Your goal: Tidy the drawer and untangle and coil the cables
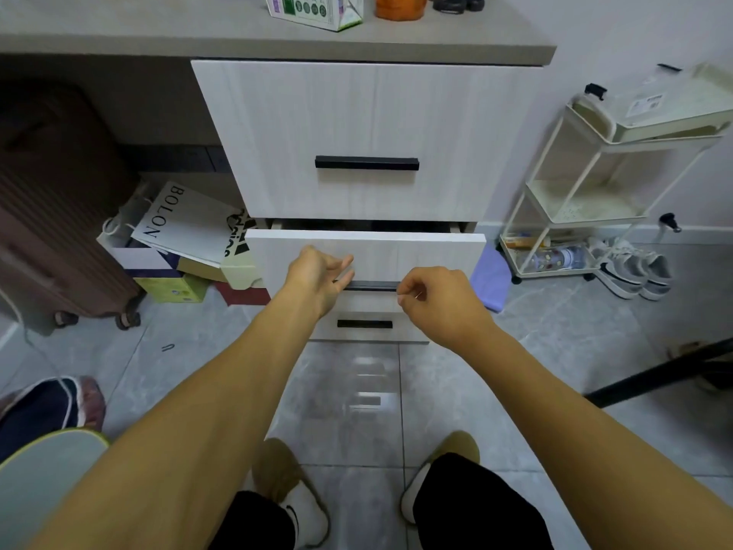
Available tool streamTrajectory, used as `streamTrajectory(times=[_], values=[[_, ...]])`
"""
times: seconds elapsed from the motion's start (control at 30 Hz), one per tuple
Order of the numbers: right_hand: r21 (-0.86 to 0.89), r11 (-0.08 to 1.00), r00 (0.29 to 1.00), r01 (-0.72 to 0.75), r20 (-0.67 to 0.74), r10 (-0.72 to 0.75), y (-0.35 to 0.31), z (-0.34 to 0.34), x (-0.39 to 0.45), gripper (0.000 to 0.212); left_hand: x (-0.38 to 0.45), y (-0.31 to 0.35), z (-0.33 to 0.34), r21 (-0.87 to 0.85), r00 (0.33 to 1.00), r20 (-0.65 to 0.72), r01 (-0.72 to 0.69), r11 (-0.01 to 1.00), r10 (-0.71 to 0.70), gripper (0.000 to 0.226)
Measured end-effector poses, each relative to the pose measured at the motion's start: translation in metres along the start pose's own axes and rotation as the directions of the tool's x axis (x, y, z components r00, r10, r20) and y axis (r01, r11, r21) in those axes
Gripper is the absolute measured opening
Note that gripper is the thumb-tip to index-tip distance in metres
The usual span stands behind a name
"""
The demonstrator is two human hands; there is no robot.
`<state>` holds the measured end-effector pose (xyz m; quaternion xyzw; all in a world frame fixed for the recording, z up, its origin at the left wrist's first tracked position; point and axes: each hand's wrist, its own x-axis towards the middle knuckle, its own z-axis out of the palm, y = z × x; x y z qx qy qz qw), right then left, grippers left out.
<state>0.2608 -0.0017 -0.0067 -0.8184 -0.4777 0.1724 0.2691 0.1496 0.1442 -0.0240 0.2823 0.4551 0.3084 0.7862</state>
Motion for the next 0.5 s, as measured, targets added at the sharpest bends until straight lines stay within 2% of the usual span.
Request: streamTrajectory(times=[0.2,0.43,0.5], values=[[0.018,1.0,1.0,0.003,0.016,-0.003,0.0,0.008,0.026,0.013,0.021,0.004,0.018,0.008,1.0,-0.017,-0.014,1.0,0.014,0.085],[0.052,0.999,1.0,0.002,0.026,-0.003,0.001,0.009,0.036,0.013,0.031,0.008,0.022,-0.034,1.0,0.03,-0.001,0.999,0.002,0.083],[0.067,0.997,1.0,-0.022,0.016,0.021,-0.002,0.008,0.036,0.013,0.034,0.005,0.017,0.01,1.0,0.005,0.02,1.0,-0.02,0.078]])
